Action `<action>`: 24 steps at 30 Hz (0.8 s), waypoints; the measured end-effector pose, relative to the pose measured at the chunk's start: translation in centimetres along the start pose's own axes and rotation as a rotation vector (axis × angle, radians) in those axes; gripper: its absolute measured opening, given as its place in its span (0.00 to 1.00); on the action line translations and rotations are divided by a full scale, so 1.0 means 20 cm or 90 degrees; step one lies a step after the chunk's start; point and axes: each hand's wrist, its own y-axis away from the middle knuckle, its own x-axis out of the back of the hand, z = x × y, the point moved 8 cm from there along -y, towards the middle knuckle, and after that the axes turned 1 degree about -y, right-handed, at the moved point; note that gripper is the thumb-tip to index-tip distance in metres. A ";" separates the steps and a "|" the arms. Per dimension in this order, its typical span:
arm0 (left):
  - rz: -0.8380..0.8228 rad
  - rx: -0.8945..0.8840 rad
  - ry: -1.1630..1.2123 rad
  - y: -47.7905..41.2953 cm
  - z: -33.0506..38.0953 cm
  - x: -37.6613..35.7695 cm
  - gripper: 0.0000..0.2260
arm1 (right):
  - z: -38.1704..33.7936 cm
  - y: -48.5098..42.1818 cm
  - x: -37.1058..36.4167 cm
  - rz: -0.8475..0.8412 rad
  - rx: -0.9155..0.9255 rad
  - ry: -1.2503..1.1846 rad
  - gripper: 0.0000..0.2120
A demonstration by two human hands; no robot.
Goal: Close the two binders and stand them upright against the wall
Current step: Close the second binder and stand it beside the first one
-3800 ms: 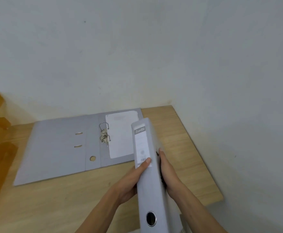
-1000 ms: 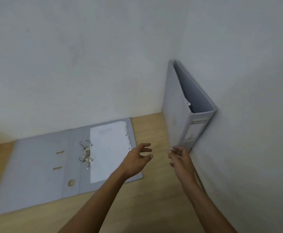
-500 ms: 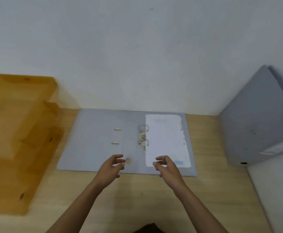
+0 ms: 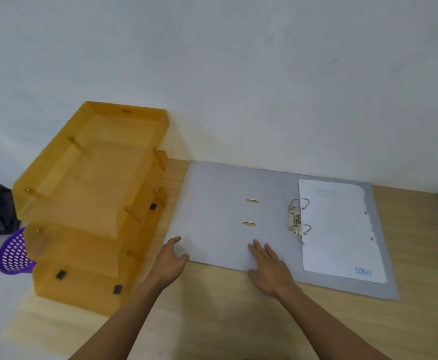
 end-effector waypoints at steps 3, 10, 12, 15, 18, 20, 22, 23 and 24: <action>0.022 0.006 -0.037 -0.11 -0.01 0.04 0.31 | 0.02 0.04 -0.06 0.009 -0.008 0.074 0.35; 0.119 0.046 -0.044 -0.10 -0.16 -0.01 0.36 | 0.03 0.16 -0.13 -0.014 -0.022 0.088 0.35; 0.138 0.075 0.012 -0.07 -0.21 -0.01 0.34 | 0.00 0.15 -0.09 -0.003 -0.032 0.052 0.33; 0.119 0.043 0.105 -0.03 -0.24 -0.04 0.28 | -0.07 0.10 0.00 0.049 -0.007 -0.037 0.31; 0.105 -0.019 0.123 0.06 -0.19 -0.03 0.27 | -0.16 0.06 0.03 0.054 0.021 -0.119 0.32; 0.108 -0.044 0.143 0.11 -0.15 -0.02 0.27 | -0.20 0.04 0.00 0.026 0.023 -0.175 0.33; 0.117 -0.061 0.164 0.17 -0.09 -0.01 0.26 | -0.23 0.04 -0.03 0.007 0.014 -0.233 0.34; 0.127 -0.072 0.170 0.22 -0.06 0.01 0.25 | -0.24 0.05 -0.04 0.006 0.012 -0.254 0.35; 0.129 -0.084 0.174 0.25 -0.02 0.02 0.24 | -0.25 0.07 -0.05 0.008 0.010 -0.271 0.35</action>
